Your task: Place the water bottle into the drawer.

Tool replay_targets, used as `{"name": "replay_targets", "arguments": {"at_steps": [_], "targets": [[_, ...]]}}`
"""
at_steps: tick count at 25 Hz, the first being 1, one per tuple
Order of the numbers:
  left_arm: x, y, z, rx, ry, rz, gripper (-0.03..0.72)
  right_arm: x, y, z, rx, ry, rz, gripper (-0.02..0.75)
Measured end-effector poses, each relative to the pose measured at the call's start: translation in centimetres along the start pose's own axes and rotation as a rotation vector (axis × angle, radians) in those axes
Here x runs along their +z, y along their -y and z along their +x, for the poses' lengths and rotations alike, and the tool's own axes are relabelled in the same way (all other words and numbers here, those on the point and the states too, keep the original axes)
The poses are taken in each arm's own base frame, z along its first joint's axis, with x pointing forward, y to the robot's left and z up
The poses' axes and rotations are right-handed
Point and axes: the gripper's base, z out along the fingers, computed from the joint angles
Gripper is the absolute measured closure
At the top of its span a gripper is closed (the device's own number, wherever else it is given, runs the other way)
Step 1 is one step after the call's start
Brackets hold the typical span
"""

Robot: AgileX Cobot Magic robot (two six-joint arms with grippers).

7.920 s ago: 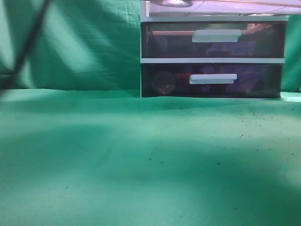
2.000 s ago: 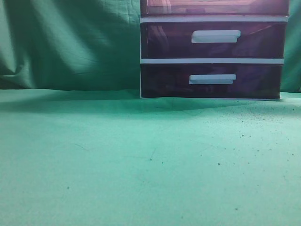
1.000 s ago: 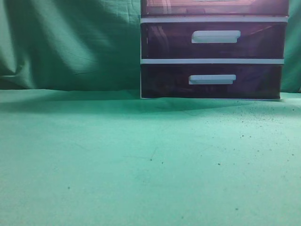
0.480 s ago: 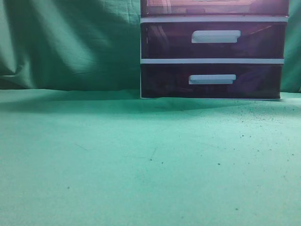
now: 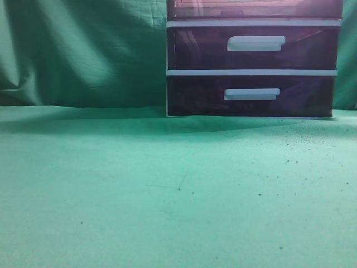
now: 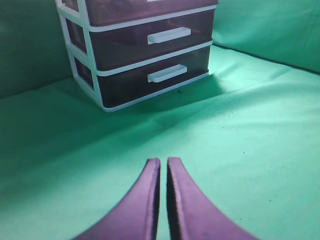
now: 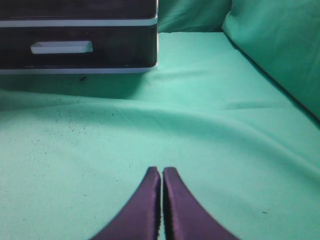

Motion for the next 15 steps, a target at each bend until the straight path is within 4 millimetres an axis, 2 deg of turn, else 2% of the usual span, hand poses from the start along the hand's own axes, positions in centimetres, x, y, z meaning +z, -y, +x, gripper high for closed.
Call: {"name": "replay_targets", "arguments": {"at_steps": [8,15], "targets": [[0.0,-0.1,0.0,0.001,0.0,-0.006,0.688,0.0,0.0,0.0,0.002,0.0,-0.001,0.738],[0.1,-2.0,-0.2,-0.106,0.027,-0.175,0.688,0.0,0.0,0.0,0.003,0.0,-0.001,0.738]]}}
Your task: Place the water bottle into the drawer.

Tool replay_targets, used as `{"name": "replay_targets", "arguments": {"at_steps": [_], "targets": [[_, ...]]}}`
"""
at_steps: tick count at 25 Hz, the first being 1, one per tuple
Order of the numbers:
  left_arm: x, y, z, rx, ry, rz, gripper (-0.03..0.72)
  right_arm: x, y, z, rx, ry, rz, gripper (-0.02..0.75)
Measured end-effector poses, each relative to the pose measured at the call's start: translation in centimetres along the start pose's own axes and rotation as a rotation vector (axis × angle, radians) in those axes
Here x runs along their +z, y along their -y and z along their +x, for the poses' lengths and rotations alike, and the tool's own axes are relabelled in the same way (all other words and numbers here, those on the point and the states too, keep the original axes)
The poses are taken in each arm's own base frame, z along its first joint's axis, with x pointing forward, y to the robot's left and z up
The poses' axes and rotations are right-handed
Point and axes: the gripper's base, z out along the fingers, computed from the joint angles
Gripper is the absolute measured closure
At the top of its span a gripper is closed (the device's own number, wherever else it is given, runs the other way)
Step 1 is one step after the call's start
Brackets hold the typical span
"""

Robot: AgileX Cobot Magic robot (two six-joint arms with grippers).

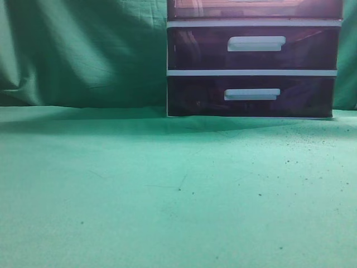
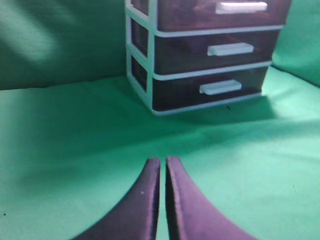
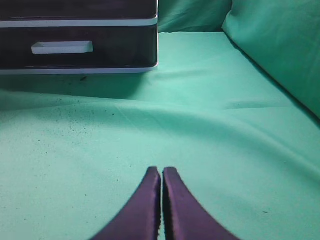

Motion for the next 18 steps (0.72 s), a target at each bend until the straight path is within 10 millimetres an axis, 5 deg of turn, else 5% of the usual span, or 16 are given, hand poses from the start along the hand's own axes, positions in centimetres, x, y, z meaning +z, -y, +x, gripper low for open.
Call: {"name": "replay_targets", "arguments": {"at_steps": [10,18], "targets": [[-1.5,-1.3,-1.6,-0.013,0.191,-0.065,0.688,0.0,0.0,0.0,0.0,0.0,0.0,0.738],[-3.4,-2.6,2.1,-0.046,0.265,-0.284,0.688,0.0,0.0,0.0,0.017,0.0,0.0,0.738]]}}
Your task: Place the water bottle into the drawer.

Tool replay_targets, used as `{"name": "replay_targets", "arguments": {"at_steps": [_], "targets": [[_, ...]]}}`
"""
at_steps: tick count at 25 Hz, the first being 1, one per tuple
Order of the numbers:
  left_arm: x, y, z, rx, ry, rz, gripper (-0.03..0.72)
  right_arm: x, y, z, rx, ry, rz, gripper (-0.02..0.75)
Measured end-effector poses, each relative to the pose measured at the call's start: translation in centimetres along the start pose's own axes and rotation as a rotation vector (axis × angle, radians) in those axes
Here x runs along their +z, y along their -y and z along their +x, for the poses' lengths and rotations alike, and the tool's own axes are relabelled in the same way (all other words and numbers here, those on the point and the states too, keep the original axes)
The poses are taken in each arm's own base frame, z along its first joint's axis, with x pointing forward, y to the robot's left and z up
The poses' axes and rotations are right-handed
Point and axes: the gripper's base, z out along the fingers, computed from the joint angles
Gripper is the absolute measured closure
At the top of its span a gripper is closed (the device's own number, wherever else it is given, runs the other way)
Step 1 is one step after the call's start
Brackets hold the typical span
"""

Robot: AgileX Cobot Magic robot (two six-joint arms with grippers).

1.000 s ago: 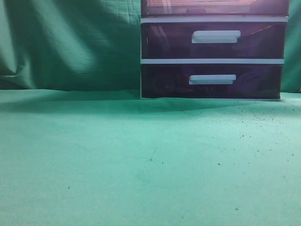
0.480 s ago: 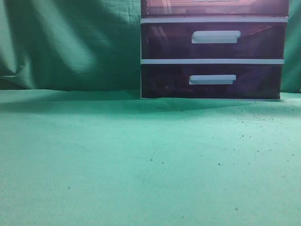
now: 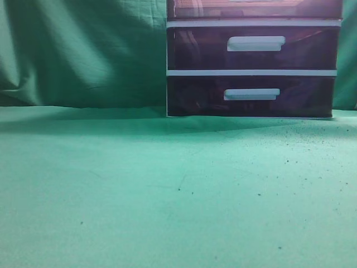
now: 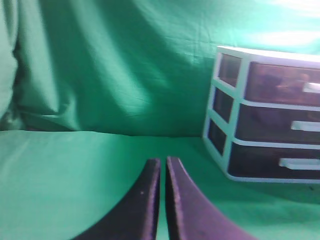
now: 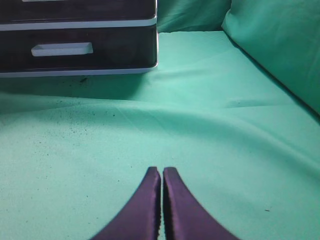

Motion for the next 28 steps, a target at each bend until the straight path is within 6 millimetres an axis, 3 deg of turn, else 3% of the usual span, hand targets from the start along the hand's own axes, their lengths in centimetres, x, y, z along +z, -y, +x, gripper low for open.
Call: {"name": "replay_targets", "arguments": {"at_steps": [5,17,28], "targets": [[-1.2,-0.4,1.3,-0.006,0.059,-0.075,0.688,0.0,0.0,0.0,0.003,-0.001,0.0,0.738],[-1.9,0.0,1.3,-0.001,0.119,-0.044,0.688,0.0,0.0,0.0,0.003,-0.001,0.0,0.738],[-1.9,0.2,1.6,-0.229,0.088,-0.009,0.688,0.0,0.0,0.0,0.005,-0.001,0.0,0.738]]}}
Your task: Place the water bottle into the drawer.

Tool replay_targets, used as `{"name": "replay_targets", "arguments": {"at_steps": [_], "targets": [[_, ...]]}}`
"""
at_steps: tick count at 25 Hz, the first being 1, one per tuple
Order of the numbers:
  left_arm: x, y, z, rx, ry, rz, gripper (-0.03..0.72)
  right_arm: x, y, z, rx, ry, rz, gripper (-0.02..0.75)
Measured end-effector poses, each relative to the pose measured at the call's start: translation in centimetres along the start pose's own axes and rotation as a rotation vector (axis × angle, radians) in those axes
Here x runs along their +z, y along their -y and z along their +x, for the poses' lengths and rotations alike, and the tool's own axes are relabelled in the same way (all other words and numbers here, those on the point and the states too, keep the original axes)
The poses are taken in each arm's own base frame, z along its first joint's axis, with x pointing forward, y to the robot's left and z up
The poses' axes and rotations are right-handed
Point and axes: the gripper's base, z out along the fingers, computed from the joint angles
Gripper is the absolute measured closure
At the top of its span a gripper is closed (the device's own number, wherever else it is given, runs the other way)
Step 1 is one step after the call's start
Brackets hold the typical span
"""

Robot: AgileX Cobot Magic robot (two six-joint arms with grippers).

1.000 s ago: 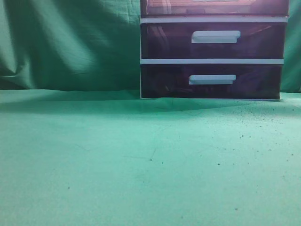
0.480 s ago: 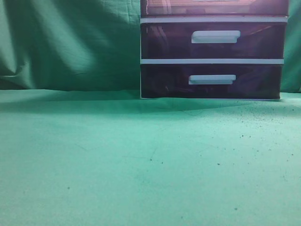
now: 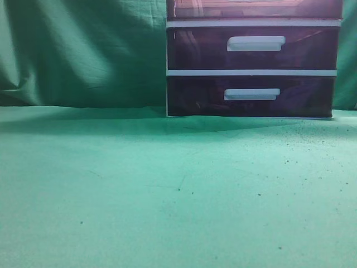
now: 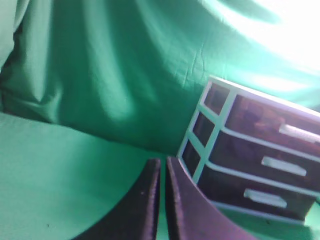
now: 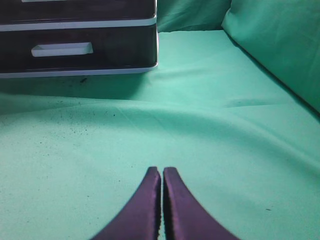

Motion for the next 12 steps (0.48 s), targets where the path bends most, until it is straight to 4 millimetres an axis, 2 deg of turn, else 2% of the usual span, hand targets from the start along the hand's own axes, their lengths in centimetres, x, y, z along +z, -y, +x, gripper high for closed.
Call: {"name": "replay_targets", "arguments": {"at_steps": [5,12], "targets": [[-0.1,-0.1,0.3,0.01,-0.11,-0.036,0.688,0.0,0.0,0.0,0.002,0.0,0.0,0.738],[-0.8,-1.8,2.2,0.097,-0.328,-0.213,0.688,0.0,0.0,0.0,0.002,0.0,0.0,0.738]]}}
